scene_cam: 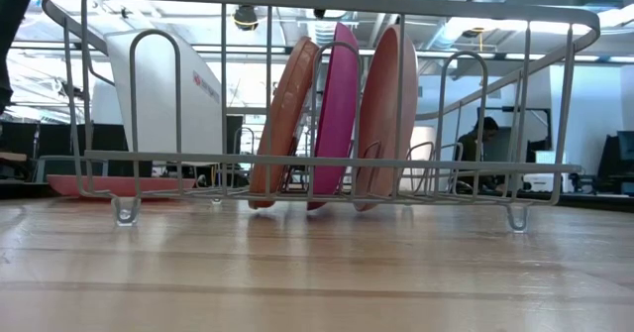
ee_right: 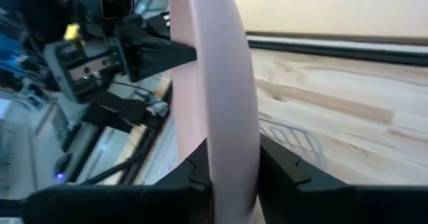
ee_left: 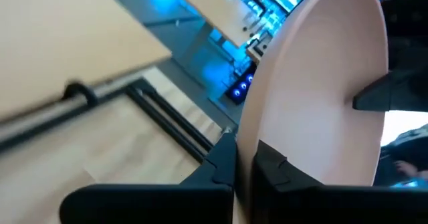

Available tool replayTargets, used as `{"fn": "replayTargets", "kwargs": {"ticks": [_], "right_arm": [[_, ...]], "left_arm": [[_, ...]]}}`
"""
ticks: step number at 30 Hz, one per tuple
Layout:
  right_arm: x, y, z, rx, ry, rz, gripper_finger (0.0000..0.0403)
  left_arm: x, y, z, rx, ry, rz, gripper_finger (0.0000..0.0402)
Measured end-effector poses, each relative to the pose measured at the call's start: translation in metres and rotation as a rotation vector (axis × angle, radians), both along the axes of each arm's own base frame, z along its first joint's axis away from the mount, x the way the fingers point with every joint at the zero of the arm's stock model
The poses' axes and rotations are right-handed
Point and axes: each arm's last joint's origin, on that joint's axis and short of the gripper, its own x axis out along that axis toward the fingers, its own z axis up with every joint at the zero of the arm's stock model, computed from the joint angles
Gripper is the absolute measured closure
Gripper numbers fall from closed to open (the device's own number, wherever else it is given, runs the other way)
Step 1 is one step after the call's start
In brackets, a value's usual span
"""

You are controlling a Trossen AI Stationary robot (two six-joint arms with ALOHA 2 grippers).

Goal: Sort dishes
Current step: Put the light orange plate in the dish rack

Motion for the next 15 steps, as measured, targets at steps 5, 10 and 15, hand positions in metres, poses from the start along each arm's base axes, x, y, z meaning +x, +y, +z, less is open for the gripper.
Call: {"fn": "replayTargets", "kwargs": {"ticks": [5, 10, 15], "right_arm": [[-0.005, 0.000, 0.006, -0.003, -0.067, 0.005, 0.0278], [-0.018, 0.002, 0.009, 0.023, -0.106, 0.008, 0.0200], [-0.029, 0.003, 0.012, 0.021, -0.140, 0.011, 0.0144]], "left_arm": [[-0.011, 0.010, 0.008, 0.130, 0.022, 0.021, 0.0401], [-0.018, 0.019, 0.020, 0.308, -0.001, 0.041, 0.0401], [-0.030, 0.026, 0.050, 0.554, 0.020, 0.041, 0.0401]]}}
